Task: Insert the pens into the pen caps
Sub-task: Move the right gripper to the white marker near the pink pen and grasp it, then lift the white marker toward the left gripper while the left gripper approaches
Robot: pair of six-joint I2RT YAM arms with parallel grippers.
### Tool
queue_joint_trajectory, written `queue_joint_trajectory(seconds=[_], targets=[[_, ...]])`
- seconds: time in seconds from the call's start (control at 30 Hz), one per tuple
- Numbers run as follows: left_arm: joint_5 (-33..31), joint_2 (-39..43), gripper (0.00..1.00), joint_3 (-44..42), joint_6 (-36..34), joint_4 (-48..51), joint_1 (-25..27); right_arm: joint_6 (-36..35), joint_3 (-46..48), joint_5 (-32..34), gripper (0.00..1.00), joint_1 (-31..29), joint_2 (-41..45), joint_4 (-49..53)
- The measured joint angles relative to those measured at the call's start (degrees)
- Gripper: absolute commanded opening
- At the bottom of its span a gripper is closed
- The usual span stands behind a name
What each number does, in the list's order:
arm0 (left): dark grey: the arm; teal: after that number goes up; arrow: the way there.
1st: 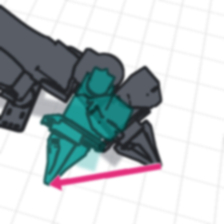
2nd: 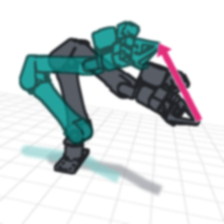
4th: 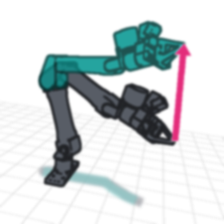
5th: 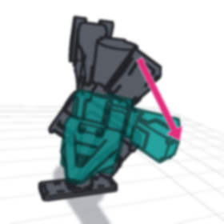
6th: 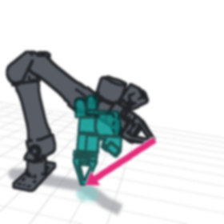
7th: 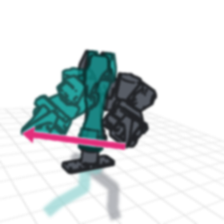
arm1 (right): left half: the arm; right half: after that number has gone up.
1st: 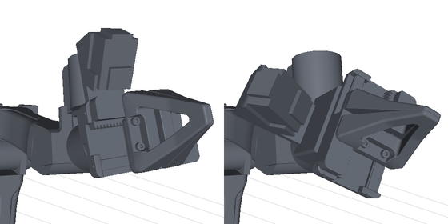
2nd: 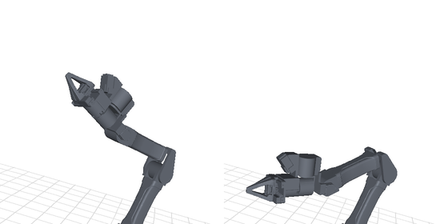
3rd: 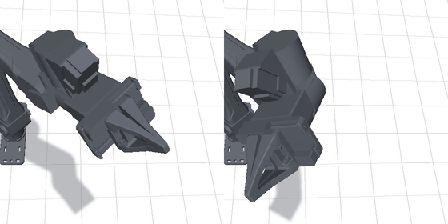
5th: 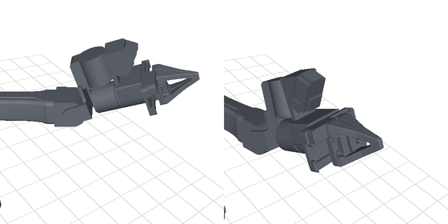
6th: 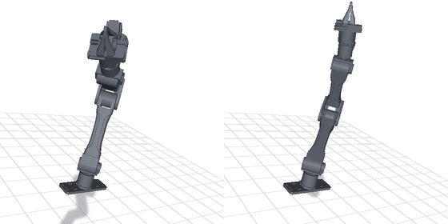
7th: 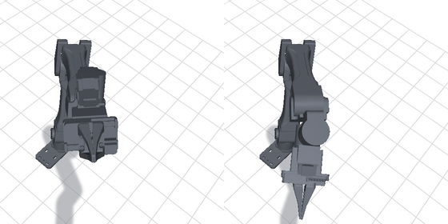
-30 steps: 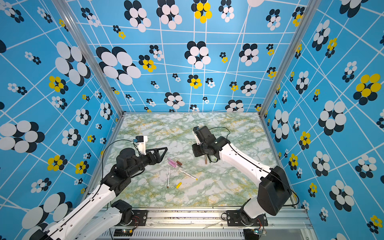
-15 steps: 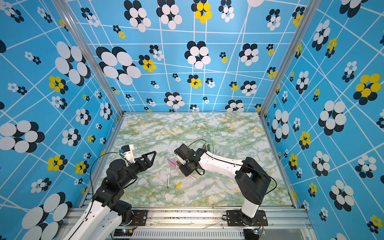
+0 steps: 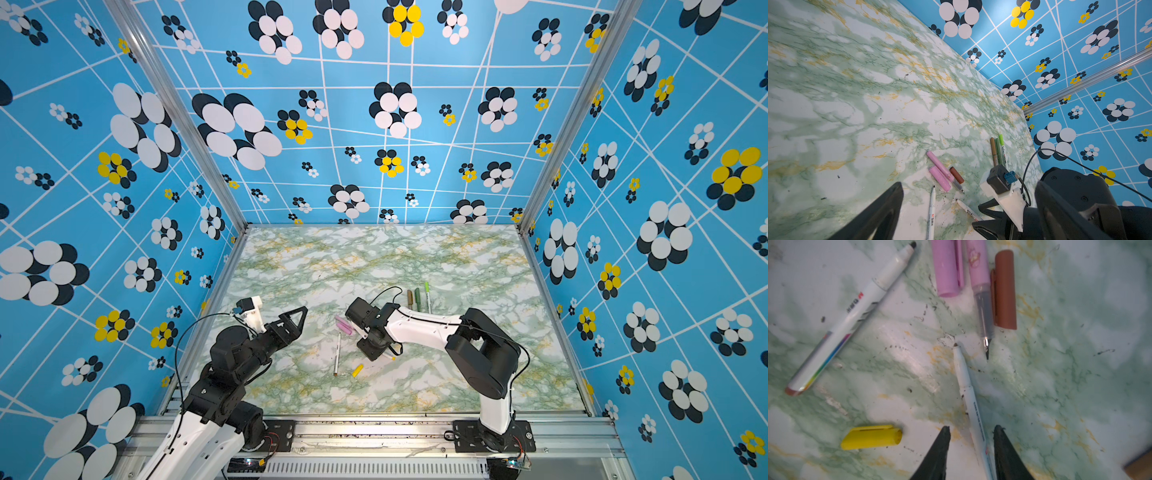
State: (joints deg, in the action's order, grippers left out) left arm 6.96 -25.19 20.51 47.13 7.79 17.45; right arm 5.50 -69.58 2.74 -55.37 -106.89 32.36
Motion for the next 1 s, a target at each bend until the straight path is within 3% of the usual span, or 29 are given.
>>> queue_joint_trajectory(seconds=[0.37,0.63,0.83,1.0], targets=[[1.20,-2.38,0.98,0.59,0.04,2.60,-0.26,0.22,-0.11,0.37,0.21,-0.02,-1.46,-0.07],[4.13,-12.44,0.94,7.15,-0.70,7.74,-0.26,1.84,-0.11,0.57,0.13,-0.04,-1.51,-0.26],[8.85,-18.40,0.93,10.23,-3.32,7.78,0.33,6.64,0.15,0.57,0.10,1.81,-1.36,-0.31],[10.36,-22.86,0.93,14.01,-6.73,8.61,4.81,12.85,1.99,0.00,0.11,5.44,-0.04,-1.14]])
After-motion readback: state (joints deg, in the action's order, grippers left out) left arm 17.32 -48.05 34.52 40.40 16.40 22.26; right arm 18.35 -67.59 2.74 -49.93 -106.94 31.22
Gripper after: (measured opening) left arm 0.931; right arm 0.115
